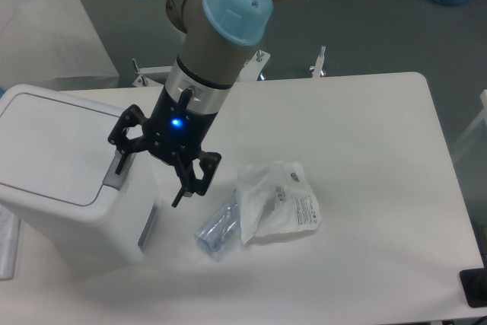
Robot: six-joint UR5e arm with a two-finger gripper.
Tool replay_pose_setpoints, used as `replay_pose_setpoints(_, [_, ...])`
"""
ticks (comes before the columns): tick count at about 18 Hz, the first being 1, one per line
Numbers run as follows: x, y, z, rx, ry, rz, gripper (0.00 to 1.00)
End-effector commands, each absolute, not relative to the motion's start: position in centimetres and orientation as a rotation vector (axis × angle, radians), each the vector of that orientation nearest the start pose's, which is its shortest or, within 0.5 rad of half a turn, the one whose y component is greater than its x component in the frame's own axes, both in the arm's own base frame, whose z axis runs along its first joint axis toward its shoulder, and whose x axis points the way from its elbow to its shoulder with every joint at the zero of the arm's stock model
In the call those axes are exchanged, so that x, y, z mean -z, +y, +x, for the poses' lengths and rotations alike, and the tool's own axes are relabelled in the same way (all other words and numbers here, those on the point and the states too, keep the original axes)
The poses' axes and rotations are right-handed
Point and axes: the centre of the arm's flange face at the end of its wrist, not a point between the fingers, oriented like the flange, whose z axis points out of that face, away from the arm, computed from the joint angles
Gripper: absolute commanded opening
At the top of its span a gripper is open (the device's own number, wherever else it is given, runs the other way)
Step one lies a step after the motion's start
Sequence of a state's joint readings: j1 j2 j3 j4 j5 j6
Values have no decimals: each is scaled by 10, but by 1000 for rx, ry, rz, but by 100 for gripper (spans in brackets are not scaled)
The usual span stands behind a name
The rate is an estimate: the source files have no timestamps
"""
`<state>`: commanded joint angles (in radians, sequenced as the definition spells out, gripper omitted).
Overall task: Open the trash can
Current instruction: 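Press the gripper down on the lid edge to pop the lid open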
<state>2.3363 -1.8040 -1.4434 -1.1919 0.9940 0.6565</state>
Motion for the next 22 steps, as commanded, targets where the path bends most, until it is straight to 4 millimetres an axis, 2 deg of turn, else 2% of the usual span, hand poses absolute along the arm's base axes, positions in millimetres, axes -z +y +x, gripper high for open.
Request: replay_pose_setpoints(22, [-467,567,-281,348,-32,-2560,100])
